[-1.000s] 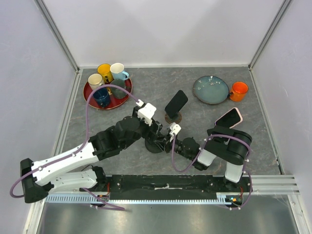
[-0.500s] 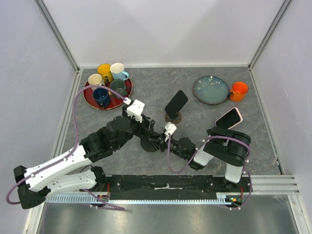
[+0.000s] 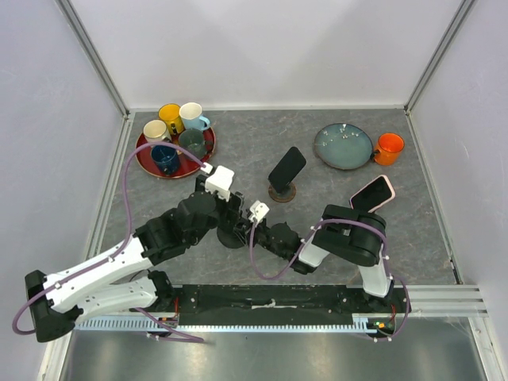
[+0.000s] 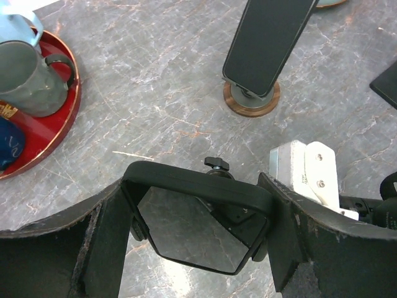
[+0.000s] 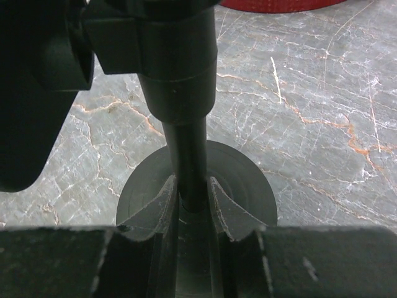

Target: Remove the phone from the phone stand

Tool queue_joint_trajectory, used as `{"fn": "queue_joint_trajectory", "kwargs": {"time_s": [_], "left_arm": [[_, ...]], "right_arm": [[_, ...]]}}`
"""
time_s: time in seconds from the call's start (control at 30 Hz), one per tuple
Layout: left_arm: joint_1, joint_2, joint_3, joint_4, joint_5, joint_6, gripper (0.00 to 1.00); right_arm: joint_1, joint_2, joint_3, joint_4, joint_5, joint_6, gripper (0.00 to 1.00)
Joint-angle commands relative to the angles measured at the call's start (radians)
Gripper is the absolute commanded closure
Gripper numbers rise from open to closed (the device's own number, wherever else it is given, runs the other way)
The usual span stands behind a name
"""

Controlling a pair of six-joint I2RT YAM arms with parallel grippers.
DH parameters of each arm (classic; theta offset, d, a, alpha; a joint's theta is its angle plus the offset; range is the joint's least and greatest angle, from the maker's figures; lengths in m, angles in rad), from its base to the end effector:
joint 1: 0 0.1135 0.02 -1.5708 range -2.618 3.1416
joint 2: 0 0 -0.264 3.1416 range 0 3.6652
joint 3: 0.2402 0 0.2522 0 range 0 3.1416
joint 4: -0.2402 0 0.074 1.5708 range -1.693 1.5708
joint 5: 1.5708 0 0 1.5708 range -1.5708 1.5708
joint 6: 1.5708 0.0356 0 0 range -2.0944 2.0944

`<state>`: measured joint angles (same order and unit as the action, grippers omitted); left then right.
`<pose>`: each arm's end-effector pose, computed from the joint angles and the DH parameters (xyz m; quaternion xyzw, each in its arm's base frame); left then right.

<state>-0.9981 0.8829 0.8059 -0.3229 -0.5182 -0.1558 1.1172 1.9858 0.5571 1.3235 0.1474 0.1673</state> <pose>0.1220 -0.1568 0.3176 0.2002 0.7931 -0.1124 0.5642 0.1489 0.2936 0.1096 -0.2952 0.6818 0.3558 0.5670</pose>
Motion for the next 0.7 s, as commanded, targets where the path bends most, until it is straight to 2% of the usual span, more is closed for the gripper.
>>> {"fn": "queue_joint_trajectory", "kwargs": {"time_s": [0.0, 0.3, 0.67], "left_arm": [[0.006, -0.078, 0.045, 0.257, -0.054, -0.018, 0.98], [0.009, -0.148, 0.113, 0.231, -0.069, 0.002, 0.98], [0.009, -0.226, 0.104, 0.311, -0.057, 0.012, 0.98]], "right_arm": [[0.029, 0.064, 0.004, -0.191, 0.034, -0.002, 1.00], [0.099, 0.111, 0.001, -0.239, 0.123, 0.018, 1.00], [0.112, 0.160, 0.035, -0.288, 0.138, 0.014, 1.00]]}}
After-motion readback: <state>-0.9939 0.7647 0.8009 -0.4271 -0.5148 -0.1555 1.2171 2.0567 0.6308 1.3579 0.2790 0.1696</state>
